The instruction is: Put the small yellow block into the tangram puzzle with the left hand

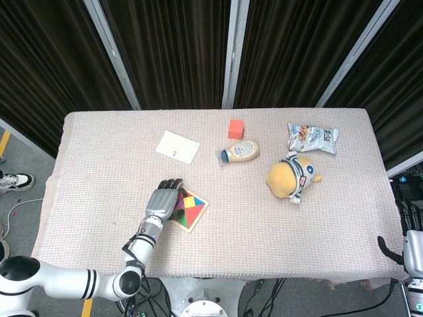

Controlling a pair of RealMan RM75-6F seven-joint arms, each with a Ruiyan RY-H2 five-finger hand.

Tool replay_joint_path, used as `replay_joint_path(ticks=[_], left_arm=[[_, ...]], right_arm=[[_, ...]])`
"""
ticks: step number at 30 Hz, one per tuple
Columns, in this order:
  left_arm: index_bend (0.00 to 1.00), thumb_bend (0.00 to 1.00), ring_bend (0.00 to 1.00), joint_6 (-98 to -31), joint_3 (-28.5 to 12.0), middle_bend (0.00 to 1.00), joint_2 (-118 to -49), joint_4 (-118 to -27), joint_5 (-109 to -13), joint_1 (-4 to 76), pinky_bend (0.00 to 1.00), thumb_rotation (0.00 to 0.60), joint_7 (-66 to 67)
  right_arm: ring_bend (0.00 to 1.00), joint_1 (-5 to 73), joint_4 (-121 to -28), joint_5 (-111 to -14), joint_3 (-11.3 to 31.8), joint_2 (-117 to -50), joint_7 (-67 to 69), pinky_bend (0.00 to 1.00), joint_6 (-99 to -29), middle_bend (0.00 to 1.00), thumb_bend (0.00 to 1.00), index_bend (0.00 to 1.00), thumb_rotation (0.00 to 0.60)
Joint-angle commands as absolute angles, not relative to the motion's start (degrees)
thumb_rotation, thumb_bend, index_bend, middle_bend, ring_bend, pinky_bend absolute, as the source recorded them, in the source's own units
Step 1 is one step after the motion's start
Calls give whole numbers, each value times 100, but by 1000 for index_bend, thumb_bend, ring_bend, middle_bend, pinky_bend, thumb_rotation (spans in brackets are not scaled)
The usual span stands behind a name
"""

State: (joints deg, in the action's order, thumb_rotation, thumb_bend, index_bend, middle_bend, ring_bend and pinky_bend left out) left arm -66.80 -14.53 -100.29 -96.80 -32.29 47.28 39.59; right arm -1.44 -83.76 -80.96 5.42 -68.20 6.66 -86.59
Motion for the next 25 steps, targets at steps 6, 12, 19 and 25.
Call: replay_joint_path(ticks=[6, 12, 19, 25], left_arm=[[308, 375, 0, -6907, -1459, 45, -9878, -9858, -3375, 4669, 0, 600, 3900], [271, 371, 0, -7397, -1292, 45, -9533, -10171, -4068, 4306, 0, 600, 3502], [205, 179, 0, -8828, -51, 45, -8672, -9310, -6906, 3064, 0, 600, 1844], [185, 75, 0, -9631, 808, 64, -8264, -8195, -7978, 2039, 0, 600, 678]], right_arm=[[0, -155, -8366, -8096, 547, -6812, 696, 0, -8675, 0, 214, 0, 600], [0, -185, -8383, -8130, 543, -6809, 716, 0, -8745, 0, 214, 0, 600], [0, -265, -8304, -8164, 543, -6852, 817, 0, -8900, 0, 214, 0, 600], [0, -339, -8064, -8257, 457, -7085, 873, 0, -9002, 0, 211, 0, 600]])
